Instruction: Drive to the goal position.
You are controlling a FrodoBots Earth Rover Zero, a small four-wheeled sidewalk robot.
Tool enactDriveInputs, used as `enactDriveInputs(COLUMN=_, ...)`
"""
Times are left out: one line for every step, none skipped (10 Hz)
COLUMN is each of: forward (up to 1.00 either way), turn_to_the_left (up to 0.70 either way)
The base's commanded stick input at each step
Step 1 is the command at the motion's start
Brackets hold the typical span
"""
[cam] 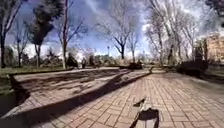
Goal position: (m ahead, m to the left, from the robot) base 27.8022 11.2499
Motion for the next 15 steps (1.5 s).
enactDriveInputs(forward=1.00, turn_to_the_left=0.00)
enactDriveInputs(forward=1.00, turn_to_the_left=-0.06)
enactDriveInputs(forward=1.00, turn_to_the_left=-0.32)
enactDriveInputs(forward=1.00, turn_to_the_left=0.00)
enactDriveInputs(forward=1.00, turn_to_the_left=0.00)
enactDriveInputs(forward=1.00, turn_to_the_left=0.00)
enactDriveInputs(forward=1.00, turn_to_the_left=0.00)
enactDriveInputs(forward=1.00, turn_to_the_left=0.00)
enactDriveInputs(forward=1.00, turn_to_the_left=0.00)
enactDriveInputs(forward=1.00, turn_to_the_left=0.00)
enactDriveInputs(forward=1.00, turn_to_the_left=0.00)
enactDriveInputs(forward=1.00, turn_to_the_left=0.00)
enactDriveInputs(forward=1.00, turn_to_the_left=0.00)
enactDriveInputs(forward=1.00, turn_to_the_left=0.00)
enactDriveInputs(forward=1.00, turn_to_the_left=0.00)
